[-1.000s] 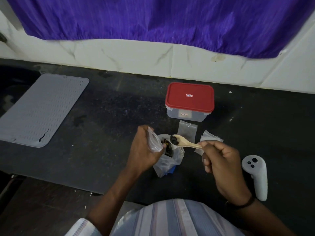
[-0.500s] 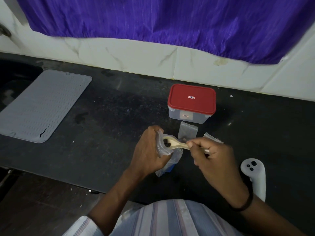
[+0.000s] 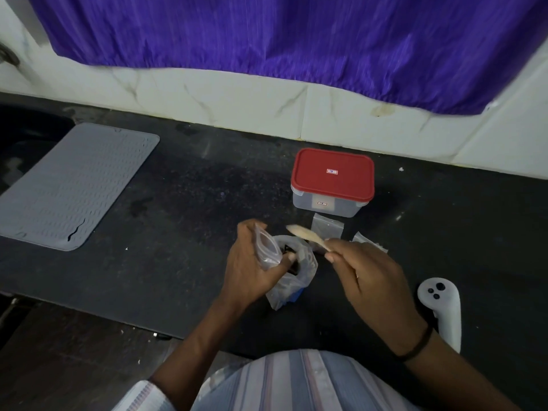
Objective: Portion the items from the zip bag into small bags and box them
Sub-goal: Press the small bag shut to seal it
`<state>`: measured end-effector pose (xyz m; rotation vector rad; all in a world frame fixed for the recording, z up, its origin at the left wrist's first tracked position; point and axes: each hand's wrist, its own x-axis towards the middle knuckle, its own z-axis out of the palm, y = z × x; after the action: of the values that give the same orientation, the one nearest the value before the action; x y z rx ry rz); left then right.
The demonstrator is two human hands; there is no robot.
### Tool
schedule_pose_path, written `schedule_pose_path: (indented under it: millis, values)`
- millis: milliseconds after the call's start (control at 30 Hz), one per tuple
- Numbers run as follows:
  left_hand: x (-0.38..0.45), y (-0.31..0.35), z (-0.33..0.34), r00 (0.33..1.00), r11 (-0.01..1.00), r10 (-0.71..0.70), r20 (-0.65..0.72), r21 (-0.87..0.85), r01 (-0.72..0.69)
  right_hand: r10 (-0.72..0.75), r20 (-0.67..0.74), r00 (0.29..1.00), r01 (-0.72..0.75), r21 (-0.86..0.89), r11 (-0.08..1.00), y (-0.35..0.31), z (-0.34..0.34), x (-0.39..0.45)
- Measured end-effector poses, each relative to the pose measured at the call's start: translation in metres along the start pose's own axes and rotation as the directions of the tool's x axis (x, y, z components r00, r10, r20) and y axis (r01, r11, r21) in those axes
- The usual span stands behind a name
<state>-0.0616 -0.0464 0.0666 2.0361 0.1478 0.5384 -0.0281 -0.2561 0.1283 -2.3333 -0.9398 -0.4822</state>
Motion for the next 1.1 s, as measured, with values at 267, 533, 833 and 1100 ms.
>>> schedule_pose_path:
  millis: [267,533,833,1100]
  values:
    - [0.003,0.004,0.0,0.996,0.988,0.028,-0.09,-0.15,-0.041,-0.026,0.444,0.896,0.1,-0.143,0.985,0.035,0.059,-0.027]
    - [0.006,0.031,0.013,0.995,0.971,-0.06,-0.08,-0.234,0.039,0.18,0.243,0.953,-0.258,0.338,0.905,0.004,0.034,-0.011]
    - [0.018,0.059,0.058,1.0,0.984,0.026,-0.003,-0.178,-0.026,0.625,0.041,0.78,-0.432,0.758,0.489,-0.006,0.034,0.014]
    - [0.062,0.051,0.099,0.986,0.982,-0.125,0.112,-0.13,0.139,0.792,-0.116,0.599,-0.543,0.669,0.508,0.051,0.068,0.033]
